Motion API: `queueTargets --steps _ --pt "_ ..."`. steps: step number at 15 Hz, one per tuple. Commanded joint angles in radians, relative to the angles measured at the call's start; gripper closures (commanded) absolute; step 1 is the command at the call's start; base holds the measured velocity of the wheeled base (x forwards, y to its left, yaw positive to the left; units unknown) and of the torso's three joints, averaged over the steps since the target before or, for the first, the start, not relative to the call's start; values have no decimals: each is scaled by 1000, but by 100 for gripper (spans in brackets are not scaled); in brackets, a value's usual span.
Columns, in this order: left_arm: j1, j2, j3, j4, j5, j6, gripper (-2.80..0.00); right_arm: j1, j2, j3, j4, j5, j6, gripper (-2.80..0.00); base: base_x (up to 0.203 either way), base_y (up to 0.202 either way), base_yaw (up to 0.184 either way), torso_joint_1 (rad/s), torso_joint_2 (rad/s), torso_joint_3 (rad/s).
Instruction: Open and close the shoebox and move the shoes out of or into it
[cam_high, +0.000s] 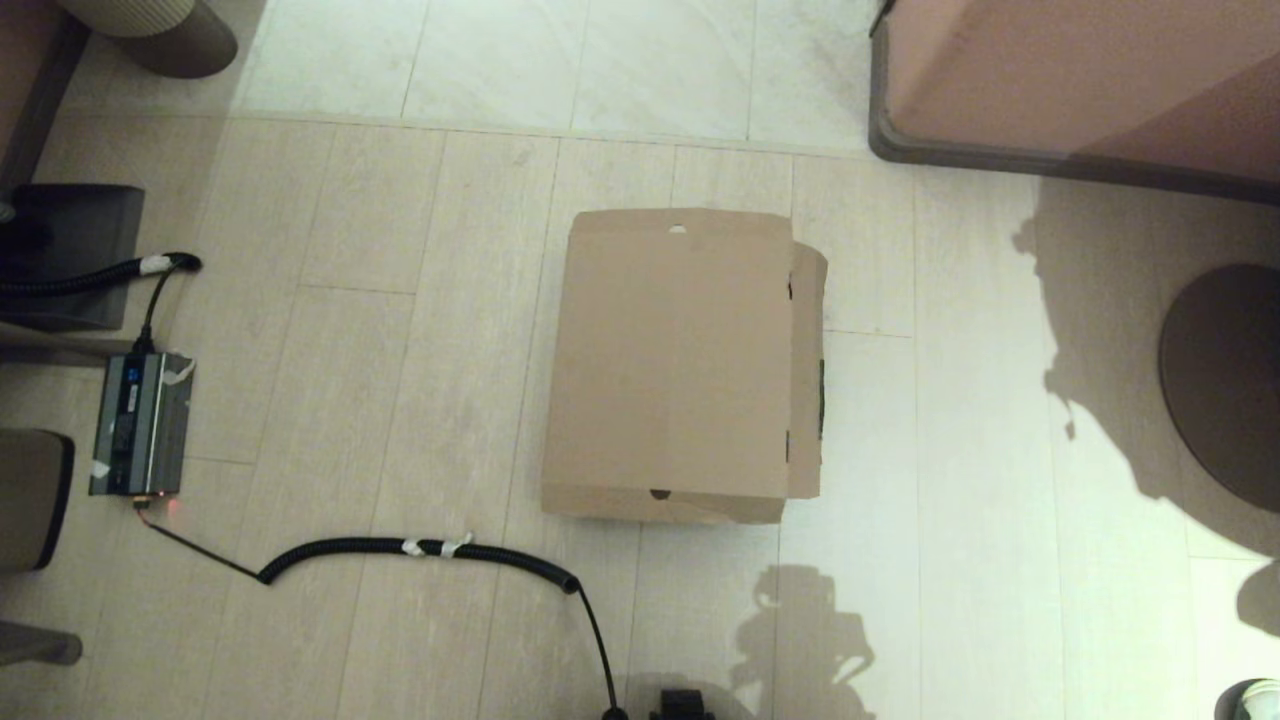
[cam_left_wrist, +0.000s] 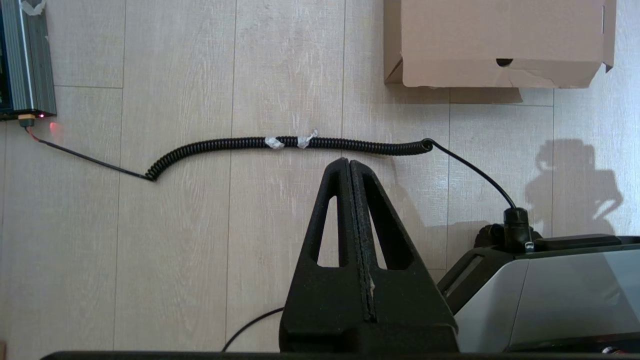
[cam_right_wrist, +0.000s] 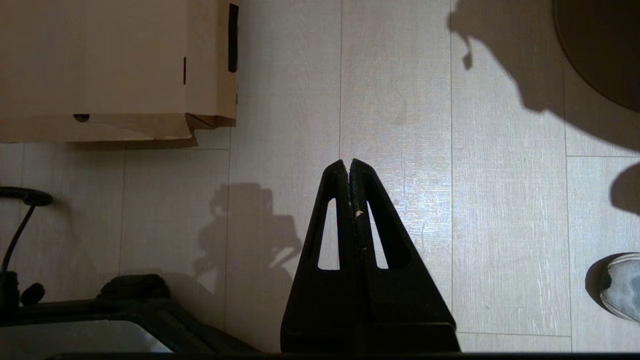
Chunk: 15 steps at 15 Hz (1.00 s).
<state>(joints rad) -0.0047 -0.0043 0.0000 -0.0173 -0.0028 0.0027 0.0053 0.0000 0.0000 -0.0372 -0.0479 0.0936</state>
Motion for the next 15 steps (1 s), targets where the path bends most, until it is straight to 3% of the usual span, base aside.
queueTargets --steps 1,15 --pt "0 3 8 -1 0 -1 0 1 2 14 -1 0 1 0 0 0 0 0 0 0" --pt "0 3 8 -1 0 -1 0 -4 0 14 -3 -2 8 0 0 0 0 0 0 0"
